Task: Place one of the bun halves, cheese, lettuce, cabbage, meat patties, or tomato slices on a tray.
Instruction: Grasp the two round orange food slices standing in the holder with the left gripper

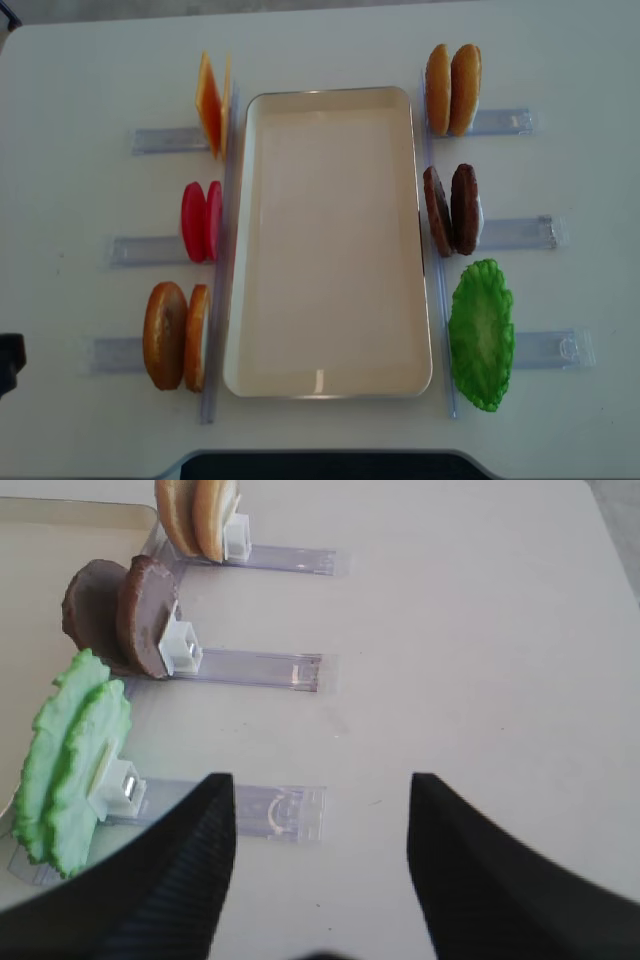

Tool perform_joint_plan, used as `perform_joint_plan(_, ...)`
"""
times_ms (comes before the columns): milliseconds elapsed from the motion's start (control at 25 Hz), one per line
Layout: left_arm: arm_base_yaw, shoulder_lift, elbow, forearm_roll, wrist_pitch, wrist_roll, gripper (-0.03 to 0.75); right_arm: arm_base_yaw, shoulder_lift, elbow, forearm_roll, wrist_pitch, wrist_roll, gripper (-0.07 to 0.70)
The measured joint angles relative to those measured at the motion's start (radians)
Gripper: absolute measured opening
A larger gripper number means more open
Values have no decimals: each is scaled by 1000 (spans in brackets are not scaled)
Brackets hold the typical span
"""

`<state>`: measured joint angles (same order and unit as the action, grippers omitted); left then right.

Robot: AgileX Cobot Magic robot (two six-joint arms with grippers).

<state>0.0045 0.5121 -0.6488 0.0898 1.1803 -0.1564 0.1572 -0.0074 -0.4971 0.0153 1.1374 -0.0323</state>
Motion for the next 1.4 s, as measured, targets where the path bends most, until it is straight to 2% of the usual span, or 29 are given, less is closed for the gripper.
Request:
perform_joint_plan(680, 0, 551, -168, -36, -55, 1, 434, 0, 0, 0, 0, 0, 0, 400)
perform_joint_plan(840, 0, 602, -184, -49, -67, 6, 434, 0, 0, 0, 0, 0, 0, 400)
perform_joint_plan(1280, -1, 604, -187, -90, -68, 10, 434, 0, 0, 0, 0, 0, 0, 400)
perform_joint_plan(1400, -45, 604, -187, -90, -70, 8, 434, 0, 0, 0, 0, 0, 0, 400)
